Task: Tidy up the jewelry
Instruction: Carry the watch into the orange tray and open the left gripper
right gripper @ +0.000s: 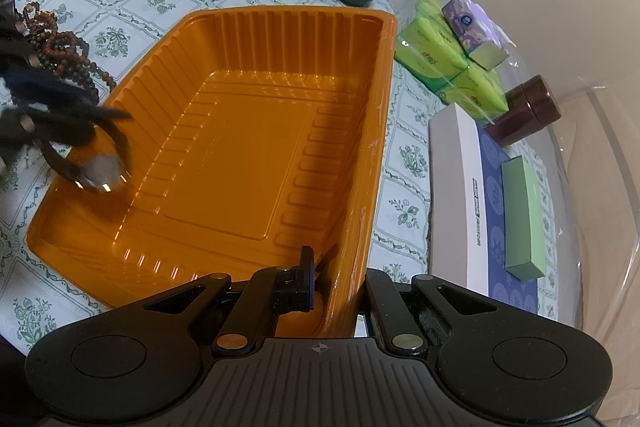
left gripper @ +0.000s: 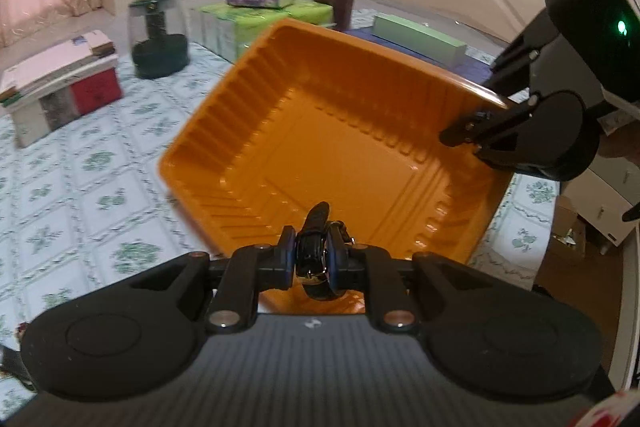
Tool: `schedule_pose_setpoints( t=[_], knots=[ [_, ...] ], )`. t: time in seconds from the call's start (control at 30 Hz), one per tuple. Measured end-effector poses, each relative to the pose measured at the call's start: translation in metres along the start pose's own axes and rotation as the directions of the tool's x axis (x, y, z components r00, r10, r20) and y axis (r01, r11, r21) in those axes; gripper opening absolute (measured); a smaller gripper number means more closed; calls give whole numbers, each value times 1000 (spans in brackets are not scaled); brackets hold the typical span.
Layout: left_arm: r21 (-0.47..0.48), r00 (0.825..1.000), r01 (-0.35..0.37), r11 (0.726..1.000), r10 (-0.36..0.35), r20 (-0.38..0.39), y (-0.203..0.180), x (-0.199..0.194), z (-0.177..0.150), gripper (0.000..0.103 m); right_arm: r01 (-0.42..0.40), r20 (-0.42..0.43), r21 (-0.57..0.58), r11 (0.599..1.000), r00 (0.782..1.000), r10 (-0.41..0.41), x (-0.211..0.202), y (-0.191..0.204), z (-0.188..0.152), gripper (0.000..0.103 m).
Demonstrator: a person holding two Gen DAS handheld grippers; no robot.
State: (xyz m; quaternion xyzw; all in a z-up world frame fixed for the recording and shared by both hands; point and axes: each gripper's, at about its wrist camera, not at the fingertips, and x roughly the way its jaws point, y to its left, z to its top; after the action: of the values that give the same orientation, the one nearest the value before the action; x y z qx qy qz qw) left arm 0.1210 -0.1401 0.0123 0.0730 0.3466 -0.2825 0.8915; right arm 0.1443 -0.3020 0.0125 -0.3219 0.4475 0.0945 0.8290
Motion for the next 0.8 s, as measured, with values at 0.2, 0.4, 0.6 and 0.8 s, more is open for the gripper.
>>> schedule_pose_setpoints(
  t=[0.2, 0.4, 0.6, 0.8],
  knots=[
    [4, 999, 33, 999, -33, -11, -13, 14, -2, 15, -2, 2, 6, 1000, 1000, 2, 1, 0, 0, 6],
    [2, 1000, 19, 1000, -19, 23, -11, 2, -8, 33, -2, 4, 4, 1000, 1000, 2, 0, 2, 0, 6],
    [-55, 992, -119, 991, 120, 26, 25, -36, -39, 35, -2, 7, 5, 1000, 1000, 2, 0, 1, -1, 6],
    [-126, 958, -286, 950, 286, -18, 67, -75, -87, 39, -4, 8, 10, 1000, 1000, 4, 1, 1, -4, 6]
  ],
)
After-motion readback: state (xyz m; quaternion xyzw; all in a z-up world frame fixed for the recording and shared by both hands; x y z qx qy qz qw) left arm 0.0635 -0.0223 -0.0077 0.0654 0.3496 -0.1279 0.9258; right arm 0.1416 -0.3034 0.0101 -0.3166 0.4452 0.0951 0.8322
